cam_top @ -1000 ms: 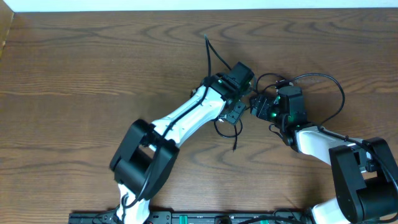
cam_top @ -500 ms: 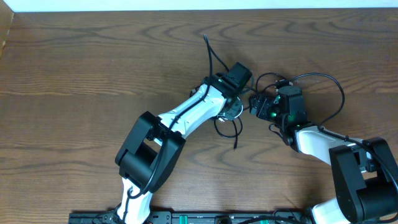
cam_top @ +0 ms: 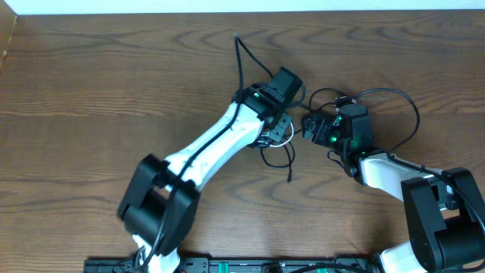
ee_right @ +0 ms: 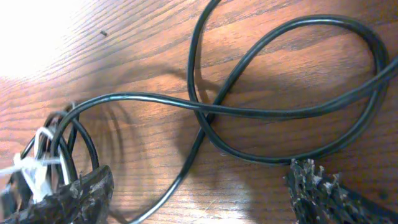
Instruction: Untangle cables
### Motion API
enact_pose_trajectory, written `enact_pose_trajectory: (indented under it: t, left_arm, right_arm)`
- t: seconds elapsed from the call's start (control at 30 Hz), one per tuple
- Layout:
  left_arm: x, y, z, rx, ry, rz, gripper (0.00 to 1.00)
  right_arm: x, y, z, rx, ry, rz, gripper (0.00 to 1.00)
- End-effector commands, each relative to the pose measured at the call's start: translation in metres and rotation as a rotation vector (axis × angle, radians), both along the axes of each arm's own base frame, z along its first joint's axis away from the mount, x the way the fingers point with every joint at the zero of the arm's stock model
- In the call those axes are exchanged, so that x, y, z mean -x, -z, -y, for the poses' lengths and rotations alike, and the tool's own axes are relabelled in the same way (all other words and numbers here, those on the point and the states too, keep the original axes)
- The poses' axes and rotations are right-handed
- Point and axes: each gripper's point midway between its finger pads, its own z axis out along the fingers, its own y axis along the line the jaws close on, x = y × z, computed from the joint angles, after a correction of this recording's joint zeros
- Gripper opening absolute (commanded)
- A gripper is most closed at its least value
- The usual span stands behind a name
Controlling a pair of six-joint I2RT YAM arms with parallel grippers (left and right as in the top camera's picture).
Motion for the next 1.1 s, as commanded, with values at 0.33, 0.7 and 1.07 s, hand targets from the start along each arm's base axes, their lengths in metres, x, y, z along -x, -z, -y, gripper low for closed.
enact_pose_trajectory:
  t: [0.33, 0.7, 1.07]
  left_arm:
    - [0.002, -0.109, -0.021, 0.105, -0.053, 0.245, 0.07]
    - [0.021, -0.232, -0.039, 0.329, -0.066, 0.535, 0.07]
    - [0.066, -0.343, -0.073, 0.567, -0.077, 0.805, 0.07]
  right_arm:
    - [0.027, 0.038, 0.009, 0.045, 0.019, -0.13, 0.88]
    - [0.027, 0.038, 0.009, 0.046, 0.019, -0.133, 0.88]
    - [0.027, 0.038, 0.009, 0.046, 0.019, -0.133, 0.88]
